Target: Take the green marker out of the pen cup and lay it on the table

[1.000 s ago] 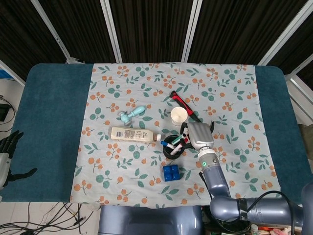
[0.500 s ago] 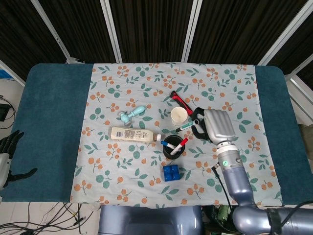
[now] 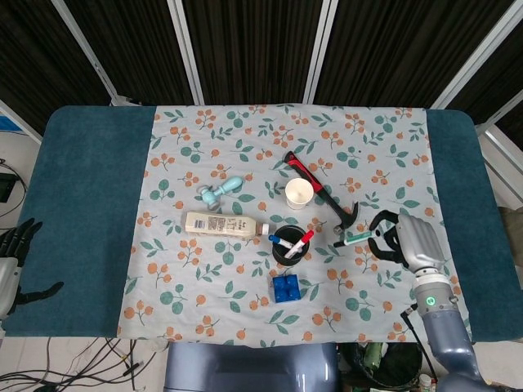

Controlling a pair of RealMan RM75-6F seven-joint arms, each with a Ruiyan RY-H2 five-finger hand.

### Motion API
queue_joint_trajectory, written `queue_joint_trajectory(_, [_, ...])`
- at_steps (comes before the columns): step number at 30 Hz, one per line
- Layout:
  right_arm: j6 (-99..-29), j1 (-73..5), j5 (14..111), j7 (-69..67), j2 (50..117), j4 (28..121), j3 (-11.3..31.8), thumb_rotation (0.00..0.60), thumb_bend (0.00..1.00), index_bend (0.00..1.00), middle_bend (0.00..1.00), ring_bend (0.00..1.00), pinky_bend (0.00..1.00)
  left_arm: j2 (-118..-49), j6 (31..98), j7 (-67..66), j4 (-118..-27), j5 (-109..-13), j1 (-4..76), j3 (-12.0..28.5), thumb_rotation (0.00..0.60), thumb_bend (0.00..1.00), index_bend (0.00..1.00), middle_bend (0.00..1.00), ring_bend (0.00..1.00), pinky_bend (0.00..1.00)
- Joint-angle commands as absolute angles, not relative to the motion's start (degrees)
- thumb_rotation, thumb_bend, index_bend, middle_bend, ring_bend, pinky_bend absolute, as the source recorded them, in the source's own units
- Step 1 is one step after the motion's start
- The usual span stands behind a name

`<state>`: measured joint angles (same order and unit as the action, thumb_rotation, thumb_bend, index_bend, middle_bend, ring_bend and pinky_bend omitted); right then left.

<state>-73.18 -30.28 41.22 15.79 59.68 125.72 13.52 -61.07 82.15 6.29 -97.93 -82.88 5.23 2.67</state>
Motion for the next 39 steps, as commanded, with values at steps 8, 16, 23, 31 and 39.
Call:
queue_joint_trajectory(8, [-71.6,-28.9,42.4,15.8,66.8,120.4,9.5,0.600,0.48,0.56,1.00,1.00,1.00,-61.1,82.0,6.3,-97.9,-82.9,5.3,2.7,0.600,0.00,0.00,0.00,0.00,0.00])
queue_joint_trajectory(16, [-72.8,-29.0,43.0,18.5,68.6,118.3,8.7,0.600,0.39,0.24,1.00,0.99,1.00,-61.0,81.7,6.7,-97.8,-82.5,5.4,2.7,0.600,0.00,0.00,0.00,0.00,0.00])
queue_joint_trajectory(23, [-74.5,-26.3,49.0,18.7,66.3,117.3,6.0,0.600,0.35,0.04,0.70,0.70,0.86,-61.0,81.8,6.3,-97.8,-82.6,5.3,2.7,0.600,0.00,0.00,0.00,0.00,0.00])
queue_joint_trajectory(31, [-80.9,-18.0,68.7,12.3,60.5,113.5,-1.2,0.600,0.27,0.00,0.17,0.15,0.36,-60.9,82.1,6.2,-97.4,-83.8,5.4,2.3,0.600,0.00,0.00,0.00,0.00,0.00])
queue_joint_trajectory(39, [-91.0,-8.8,85.2,9.2,59.8,102.3,-7.9,0.600,0.18,0.00,0.00,0.00,0.22,-60.5,81.2,4.2,-97.6,-83.8,5.6,1.7,0.600,0.00,0.00,0.00,0.00,0.00])
